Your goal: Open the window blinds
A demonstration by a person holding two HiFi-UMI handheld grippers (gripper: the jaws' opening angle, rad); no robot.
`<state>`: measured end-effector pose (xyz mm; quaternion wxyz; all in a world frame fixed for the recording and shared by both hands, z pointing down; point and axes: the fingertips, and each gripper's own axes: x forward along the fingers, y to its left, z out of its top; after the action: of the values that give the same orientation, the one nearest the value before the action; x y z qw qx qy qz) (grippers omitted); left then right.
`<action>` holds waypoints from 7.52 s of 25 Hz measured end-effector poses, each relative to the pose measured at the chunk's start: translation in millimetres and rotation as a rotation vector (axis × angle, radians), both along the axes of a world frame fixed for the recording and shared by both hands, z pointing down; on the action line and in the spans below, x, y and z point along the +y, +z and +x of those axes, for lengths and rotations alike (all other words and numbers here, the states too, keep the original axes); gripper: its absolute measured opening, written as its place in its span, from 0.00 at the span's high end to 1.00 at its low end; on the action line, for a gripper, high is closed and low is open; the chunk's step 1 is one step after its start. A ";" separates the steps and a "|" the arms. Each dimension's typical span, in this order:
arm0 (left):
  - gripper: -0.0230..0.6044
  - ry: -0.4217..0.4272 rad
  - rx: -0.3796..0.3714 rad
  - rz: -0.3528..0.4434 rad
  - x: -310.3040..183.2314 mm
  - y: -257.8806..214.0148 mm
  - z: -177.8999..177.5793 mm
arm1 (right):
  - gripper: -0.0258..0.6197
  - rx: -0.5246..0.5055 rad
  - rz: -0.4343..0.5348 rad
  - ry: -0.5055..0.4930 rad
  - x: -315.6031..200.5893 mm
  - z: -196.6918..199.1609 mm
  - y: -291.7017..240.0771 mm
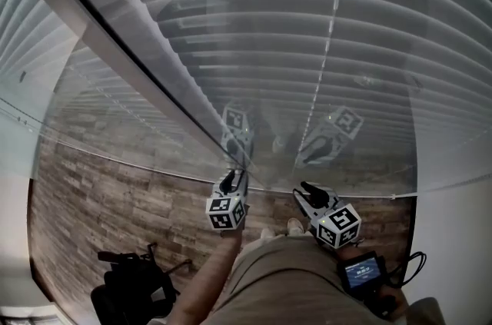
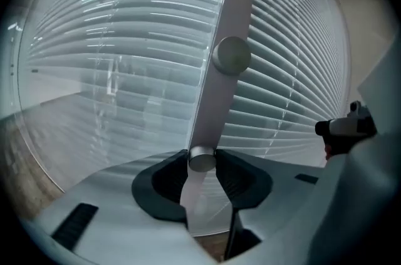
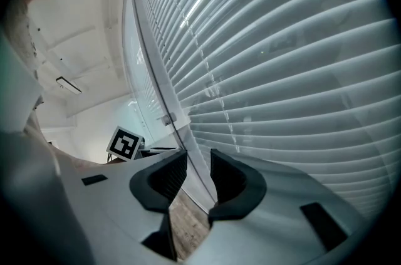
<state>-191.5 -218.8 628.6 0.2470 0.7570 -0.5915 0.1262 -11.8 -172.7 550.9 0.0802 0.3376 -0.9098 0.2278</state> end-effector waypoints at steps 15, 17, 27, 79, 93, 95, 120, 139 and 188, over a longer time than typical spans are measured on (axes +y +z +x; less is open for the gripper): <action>0.72 -0.002 -0.009 -0.009 -0.5 -3.1 2.6 | 0.77 -0.003 0.007 0.008 -0.5 2.6 -5.0; 0.72 0.001 -0.023 -0.007 -1.2 -4.8 3.6 | 0.77 -0.002 0.006 0.009 -0.7 3.4 -6.8; 0.72 0.001 -0.012 -0.012 1.7 -3.9 5.4 | 0.77 -0.005 0.012 0.008 2.2 4.6 -8.6; 0.75 -0.094 0.654 -0.115 -3.0 -15.0 -0.8 | 0.77 -0.017 0.002 -0.002 5.8 4.5 -18.6; 0.75 -0.106 0.783 -0.125 -3.0 -14.9 -1.5 | 0.77 -0.019 -0.004 -0.008 6.8 2.6 -16.4; 0.75 -0.109 0.817 -0.130 -3.0 -14.7 -1.2 | 0.77 -0.019 -0.005 -0.010 6.5 2.2 -16.3; 0.75 -0.088 1.152 -0.130 -4.4 -17.3 -1.6 | 0.77 -0.015 -0.005 -0.016 5.1 -2.8 -15.0; 0.59 0.067 -0.033 -0.028 3.6 -0.5 -5.3 | 0.77 -0.013 -0.013 -0.007 7.9 1.0 -9.1; 0.75 0.002 0.249 -0.060 -4.4 -8.2 3.8 | 0.77 -0.018 -0.023 0.011 2.2 8.5 -5.7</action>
<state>-187.7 -223.2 620.4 0.3410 0.7597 -0.5515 0.0492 -3.3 -170.5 545.2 0.0746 0.3397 -0.9058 0.2419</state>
